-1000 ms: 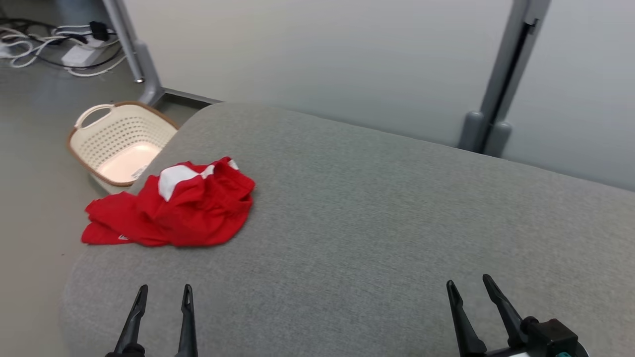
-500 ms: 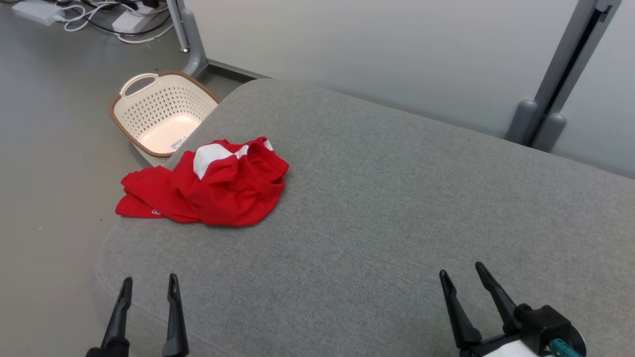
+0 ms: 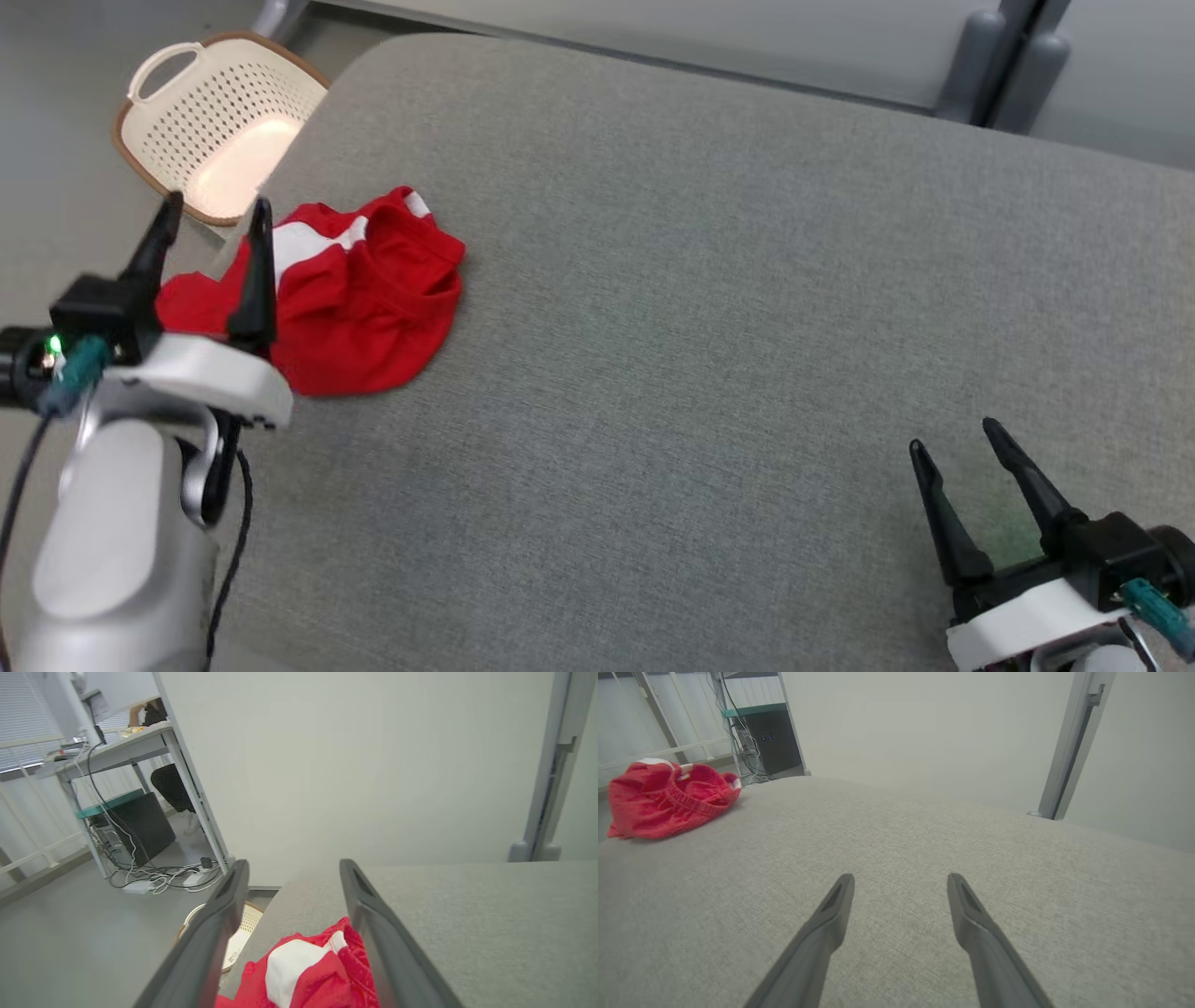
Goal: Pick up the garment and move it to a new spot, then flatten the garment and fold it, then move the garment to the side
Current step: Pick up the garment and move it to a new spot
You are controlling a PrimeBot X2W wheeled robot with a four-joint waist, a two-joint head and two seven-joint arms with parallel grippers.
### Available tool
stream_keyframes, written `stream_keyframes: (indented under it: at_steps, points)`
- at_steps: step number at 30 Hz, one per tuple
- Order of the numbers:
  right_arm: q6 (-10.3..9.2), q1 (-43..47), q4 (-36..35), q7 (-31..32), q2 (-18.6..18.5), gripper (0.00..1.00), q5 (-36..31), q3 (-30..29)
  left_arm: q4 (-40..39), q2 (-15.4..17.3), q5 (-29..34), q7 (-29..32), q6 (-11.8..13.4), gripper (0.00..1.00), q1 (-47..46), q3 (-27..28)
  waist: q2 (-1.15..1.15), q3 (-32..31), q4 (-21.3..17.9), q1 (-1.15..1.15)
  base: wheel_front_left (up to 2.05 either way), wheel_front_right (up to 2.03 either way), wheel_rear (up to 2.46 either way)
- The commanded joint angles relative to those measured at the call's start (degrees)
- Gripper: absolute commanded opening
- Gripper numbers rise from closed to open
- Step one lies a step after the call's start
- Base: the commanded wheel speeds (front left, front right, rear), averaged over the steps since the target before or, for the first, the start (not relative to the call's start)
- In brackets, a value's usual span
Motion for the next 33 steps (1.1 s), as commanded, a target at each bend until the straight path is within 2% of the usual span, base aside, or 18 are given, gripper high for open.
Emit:
stream_keyframes:
  at_steps: [1, 6, 8, 9, 12, 20, 26, 27, 28, 29, 31, 33]
  points:
    - [-0.03, -1.2, -0.4, 0.0, -0.8, 1.0, -0.2, -0.2, 2.3, 1.2, -1.0, 1.0, -0.8, 1.0, -4.3, -0.8, 0.0, 4.9, -3.7, 0.0, 0.0, 0.0, 0.0]
    - [-0.03, -3.5, -1.5, 0.0, -2.7, 1.0, -0.5, -0.8, 15.3, 5.7, -5.8, 10.5, -2.0, 1.0, -16.5, -6.5, 0.0, 9.6, -6.6, 0.0, 0.0, 0.0, 0.0]
    - [-0.03, -4.2, -1.7, 0.0, -3.0, 1.0, -0.5, -1.1, 20.4, 7.0, -10.2, 16.4, -1.9, 1.0, -19.6, -9.6, 0.0, 10.7, -7.6, 0.0, 0.0, 0.0, 0.0]
    - [-0.04, -4.8, -1.8, 0.0, -3.0, 1.0, -0.5, -1.0, 24.1, 8.6, -14.6, 22.2, -1.9, 1.0, -22.0, -12.2, 0.0, 11.7, -8.6, 0.0, 0.0, 0.0, 0.0]
    - [-0.04, -5.8, -1.8, 0.0, -2.9, 1.0, -0.5, -0.7, 27.3, 11.1, -19.8, 27.3, -1.9, 1.0, -24.1, -15.6, 0.0, 13.2, -10.1, 0.0, 0.0, 0.0, 0.0]
    - [-0.11, -7.5, -1.8, 0.2, -4.1, 1.0, -0.6, -1.0, 30.7, 14.2, -32.4, 34.9, -1.9, 1.0, -25.0, -21.9, 0.0, 17.5, -12.4, 0.0, 0.0, 0.0, 0.0]
    - [-0.17, -9.4, -1.9, 0.3, -4.8, 1.0, -0.7, -1.4, 33.1, 14.2, -37.4, 36.1, -1.9, 1.0, -23.7, -25.4, 0.0, 19.9, -13.6, 0.0, 0.0, 0.0, 0.0]
    - [-0.17, -9.5, -1.9, 0.4, -4.9, 1.0, -0.7, -1.5, 33.2, 13.9, -38.2, 36.5, -1.9, 0.85, -23.4, -26.2, 0.0, 20.1, -13.7, 0.0, 0.0, 0.0, 0.0]
    - [-0.17, -9.7, -1.9, 0.4, -4.9, 1.0, -0.8, -1.6, 33.1, 13.7, -38.7, 36.5, -1.9, 0.25, -23.1, -27.1, 0.0, 20.3, -13.7, 0.0, 0.0, 0.0, 0.0]
    - [-0.2, -9.8, -1.8, 0.4, -4.9, 1.0, -0.8, -1.7, 32.9, 13.8, -39.2, 36.1, -1.9, 0.0, -22.9, -28.0, 0.0, 20.4, -13.8, 0.0, 0.0, 0.0, 0.0]
    - [-0.23, -9.8, -1.8, 0.4, -4.8, 1.0, -0.8, -1.7, 32.6, 14.1, -39.5, 35.7, -1.9, 0.0, -22.7, -29.2, 0.0, 20.4, -13.9, 0.0, 0.0, 0.0, 0.0]
    - [-0.24, -9.9, -1.4, 0.5, -4.6, 1.0, -0.9, -1.4, 32.1, 15.8, -38.4, 32.0, -2.0, 0.0, -23.0, -31.0, 0.0, 20.4, -14.0, 0.0, 0.0, 0.0, 0.0]
